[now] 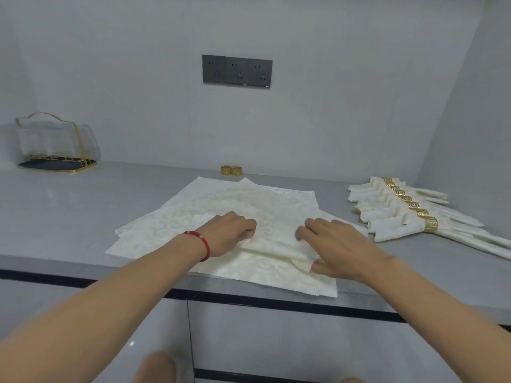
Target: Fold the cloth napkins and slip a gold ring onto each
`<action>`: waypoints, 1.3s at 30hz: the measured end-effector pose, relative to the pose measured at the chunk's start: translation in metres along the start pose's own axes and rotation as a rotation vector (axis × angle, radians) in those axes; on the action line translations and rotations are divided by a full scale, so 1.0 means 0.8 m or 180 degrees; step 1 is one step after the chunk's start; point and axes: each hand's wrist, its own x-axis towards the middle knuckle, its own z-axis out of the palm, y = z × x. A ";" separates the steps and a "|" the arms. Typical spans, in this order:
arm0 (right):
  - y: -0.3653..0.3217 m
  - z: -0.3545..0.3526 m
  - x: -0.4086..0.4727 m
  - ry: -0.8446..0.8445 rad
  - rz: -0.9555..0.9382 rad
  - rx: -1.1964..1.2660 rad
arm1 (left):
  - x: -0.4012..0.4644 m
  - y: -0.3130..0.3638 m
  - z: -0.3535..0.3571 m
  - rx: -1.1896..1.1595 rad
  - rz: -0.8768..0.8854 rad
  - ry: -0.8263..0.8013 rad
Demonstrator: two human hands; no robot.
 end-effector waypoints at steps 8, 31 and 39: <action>-0.014 0.005 0.038 0.0748 0.0447 0.2698 | -0.063 0.035 0.009 0.0377 0.0153 0.1579; 0.020 0.028 0.048 -0.0695 0.0450 0.4413 | -0.024 -0.009 -0.037 -0.2464 -0.0619 0.0285; 0.059 0.036 0.159 -0.0104 0.1001 0.4033 | 0.086 -0.098 -0.028 -0.2014 -0.1066 0.0018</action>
